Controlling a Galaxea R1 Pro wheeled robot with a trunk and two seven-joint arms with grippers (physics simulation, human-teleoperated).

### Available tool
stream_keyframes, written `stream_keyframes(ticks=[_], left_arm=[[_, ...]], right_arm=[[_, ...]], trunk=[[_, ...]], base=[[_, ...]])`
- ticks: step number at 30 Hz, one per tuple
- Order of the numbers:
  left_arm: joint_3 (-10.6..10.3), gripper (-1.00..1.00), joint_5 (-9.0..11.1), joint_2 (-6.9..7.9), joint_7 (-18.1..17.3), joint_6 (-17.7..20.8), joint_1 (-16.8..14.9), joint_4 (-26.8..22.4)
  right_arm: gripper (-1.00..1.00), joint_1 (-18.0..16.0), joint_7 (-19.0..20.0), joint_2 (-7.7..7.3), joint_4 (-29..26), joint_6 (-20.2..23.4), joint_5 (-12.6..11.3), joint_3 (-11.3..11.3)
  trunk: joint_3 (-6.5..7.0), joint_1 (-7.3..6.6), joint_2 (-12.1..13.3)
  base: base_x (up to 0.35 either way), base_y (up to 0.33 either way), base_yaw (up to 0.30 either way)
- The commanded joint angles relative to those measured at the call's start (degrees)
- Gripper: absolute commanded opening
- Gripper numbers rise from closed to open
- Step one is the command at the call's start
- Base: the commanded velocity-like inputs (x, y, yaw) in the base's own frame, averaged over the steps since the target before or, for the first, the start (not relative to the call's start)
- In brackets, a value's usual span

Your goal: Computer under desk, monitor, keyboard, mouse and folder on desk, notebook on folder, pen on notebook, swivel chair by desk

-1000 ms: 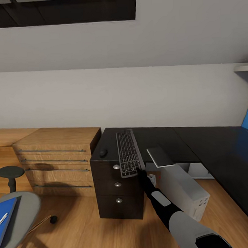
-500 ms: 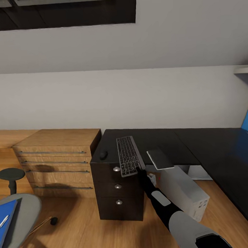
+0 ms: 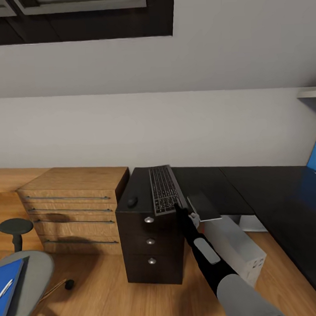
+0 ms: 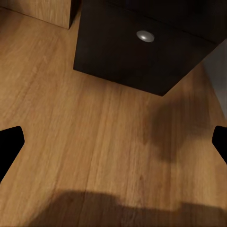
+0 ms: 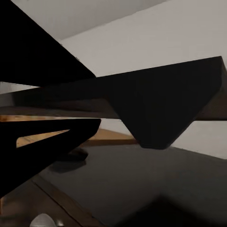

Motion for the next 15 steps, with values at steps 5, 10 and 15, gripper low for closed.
stream_keyframes(ticks=[5,10,15], left_arm=[[-0.14,1.0,0.61,0.06,0.24,-0.45,-0.03,-0.05],[0.12,1.0,0.64,0.05,0.37,-0.53,-0.03,-0.05],[1.09,1.0,0.92,0.13,0.54,-0.54,-0.03,-0.05]], right_arm=[[-1.0,3.55,-2.65,0.0,-7.87,0.33,-0.66,0.07],[-1.0,13.11,-14.9,-2.06,-28.54,0.52,-0.9,0.14],[-1.0,22.0,-26.28,-2.74,-48.91,0.58,-1.26,0.12]], trunk=[[0.86,-1.11,2.0],[1.75,-2.2,4.0],[2.65,-3.3,6.01]], base=[[0.0,0.0,0.0],[0.0,0.0,0.0],[0.0,0.0,0.0]])
